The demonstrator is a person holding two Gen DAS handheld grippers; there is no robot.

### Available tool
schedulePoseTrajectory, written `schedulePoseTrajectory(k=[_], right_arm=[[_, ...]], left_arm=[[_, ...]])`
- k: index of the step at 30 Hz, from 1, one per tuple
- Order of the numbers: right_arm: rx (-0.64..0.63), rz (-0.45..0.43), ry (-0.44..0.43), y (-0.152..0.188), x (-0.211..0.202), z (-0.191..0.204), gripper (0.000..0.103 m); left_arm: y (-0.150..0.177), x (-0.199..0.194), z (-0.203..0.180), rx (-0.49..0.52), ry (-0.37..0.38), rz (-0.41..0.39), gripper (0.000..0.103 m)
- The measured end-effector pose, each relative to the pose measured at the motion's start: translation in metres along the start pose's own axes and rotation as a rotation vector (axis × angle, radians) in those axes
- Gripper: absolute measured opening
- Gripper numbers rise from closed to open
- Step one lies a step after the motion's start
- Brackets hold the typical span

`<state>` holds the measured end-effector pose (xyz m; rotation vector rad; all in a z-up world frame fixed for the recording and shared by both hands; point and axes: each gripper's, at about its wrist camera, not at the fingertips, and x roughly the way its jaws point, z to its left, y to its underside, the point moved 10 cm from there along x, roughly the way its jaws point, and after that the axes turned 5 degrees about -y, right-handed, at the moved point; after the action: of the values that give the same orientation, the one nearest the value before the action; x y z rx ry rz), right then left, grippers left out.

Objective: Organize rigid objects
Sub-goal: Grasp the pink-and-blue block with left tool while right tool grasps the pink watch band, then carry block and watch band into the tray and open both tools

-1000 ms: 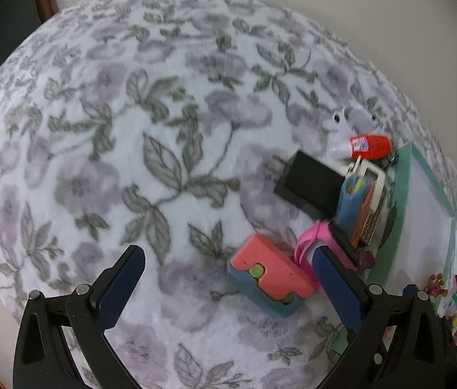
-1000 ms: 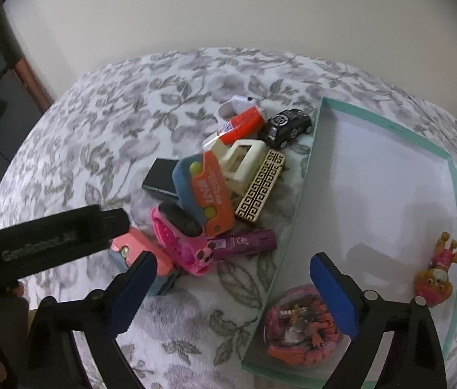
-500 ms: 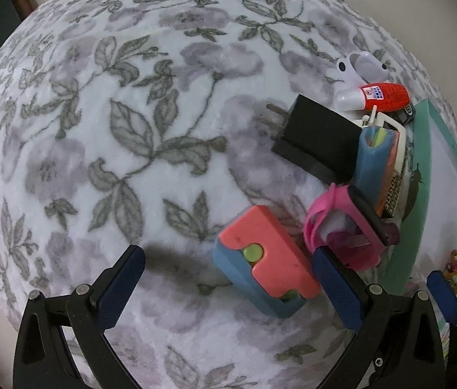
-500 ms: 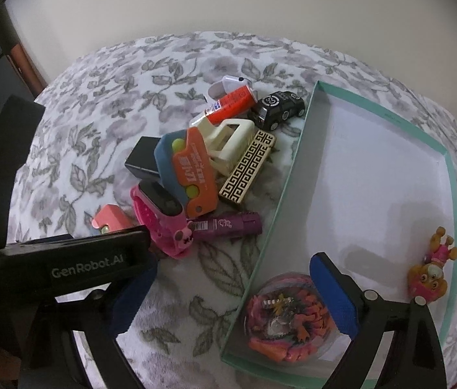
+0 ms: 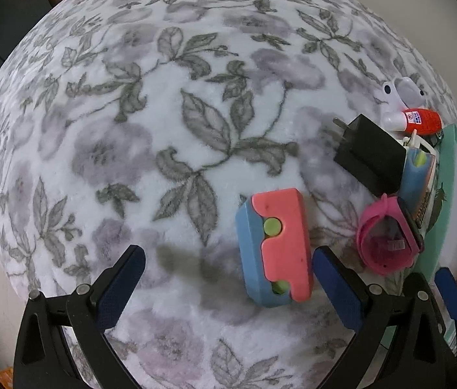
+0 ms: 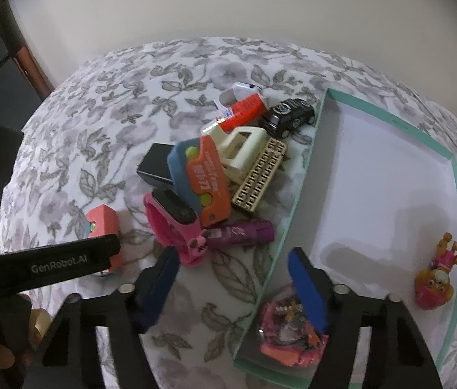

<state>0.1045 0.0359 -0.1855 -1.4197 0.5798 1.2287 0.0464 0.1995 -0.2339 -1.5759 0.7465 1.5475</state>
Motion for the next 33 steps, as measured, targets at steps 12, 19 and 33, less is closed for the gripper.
schedulePoseTrajectory(k=[12,19,33], right_arm=[[0.012,-0.014,-0.034,-0.006,0.015,0.014,0.044],[0.018,-0.002,-0.027,-0.004,0.029,0.014,0.031],[0.058,-0.042,-0.043,-0.013,0.02,0.01,0.014]], left_arm=[[0.008,-0.003,-0.032,0.043,0.045,0.012,0.067],[0.0,-0.005,-0.044,0.056,0.042,0.002,0.063],[-0.019,-0.001,-0.039,-0.028,0.115,-0.021,0.045]])
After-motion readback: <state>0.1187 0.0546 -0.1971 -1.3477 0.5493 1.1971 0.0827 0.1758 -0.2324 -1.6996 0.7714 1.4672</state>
